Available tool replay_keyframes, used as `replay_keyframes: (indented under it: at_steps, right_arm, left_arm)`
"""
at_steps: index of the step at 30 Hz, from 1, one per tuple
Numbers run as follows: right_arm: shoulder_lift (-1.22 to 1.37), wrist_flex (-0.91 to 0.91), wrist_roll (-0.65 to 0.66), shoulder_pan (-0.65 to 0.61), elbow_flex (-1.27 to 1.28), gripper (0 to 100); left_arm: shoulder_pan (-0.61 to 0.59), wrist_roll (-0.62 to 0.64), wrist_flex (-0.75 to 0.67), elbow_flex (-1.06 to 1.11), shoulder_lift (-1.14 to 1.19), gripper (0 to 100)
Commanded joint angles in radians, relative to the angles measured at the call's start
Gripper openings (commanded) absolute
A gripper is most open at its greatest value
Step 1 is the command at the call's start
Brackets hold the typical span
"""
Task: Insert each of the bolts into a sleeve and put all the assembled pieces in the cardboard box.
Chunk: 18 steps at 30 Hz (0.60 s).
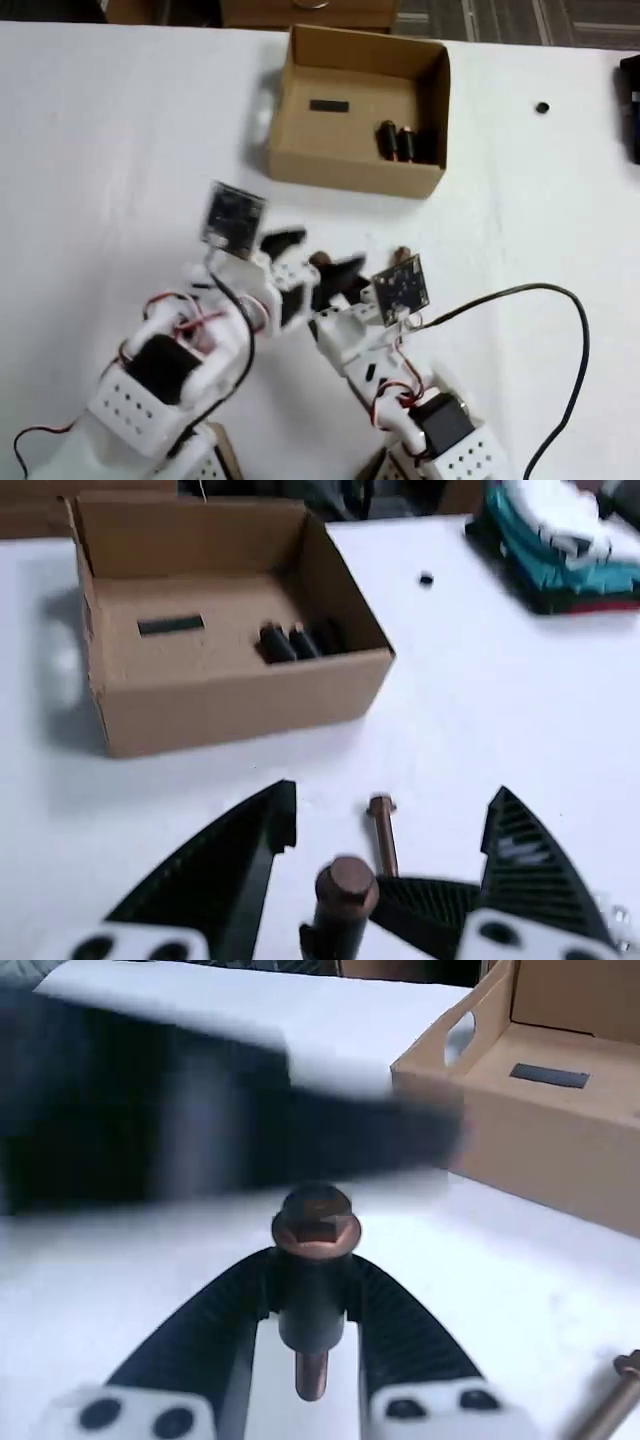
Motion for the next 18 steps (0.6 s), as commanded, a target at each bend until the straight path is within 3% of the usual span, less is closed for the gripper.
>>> replay_keyframes:
  at_steps: [1,5,7,12,14,18]
  right_arm:
    - [-0.012,-0.001,-0.002,0.008,-0.009,1.9]
    - [-0.012,0.031,-0.002,0.035,-0.009,1.9]
    - [-0.012,0.03,-0.002,0.119,-0.012,1.9]
    - [-0.012,0.033,0.034,0.329,-0.029,1.9]
    - [-0.012,0.051,0.092,0.363,-0.06,1.9]
    - [-0.01,0.102,0.172,0.377,-0.135,1.9]
  left_arm:
    - [-0.066,0.006,-0.034,-0.154,-0.015,31]
    - [-0.112,0.006,-0.029,-0.222,-0.012,31]
    - [-0.149,0.006,-0.009,-0.209,-0.011,28]
    - [-0.245,0.008,0.092,-0.122,-0.015,0]
    - [-0.288,0.008,0.143,-0.079,-0.011,4]
    - [-0.345,-0.017,0.203,0.056,-0.011,2]
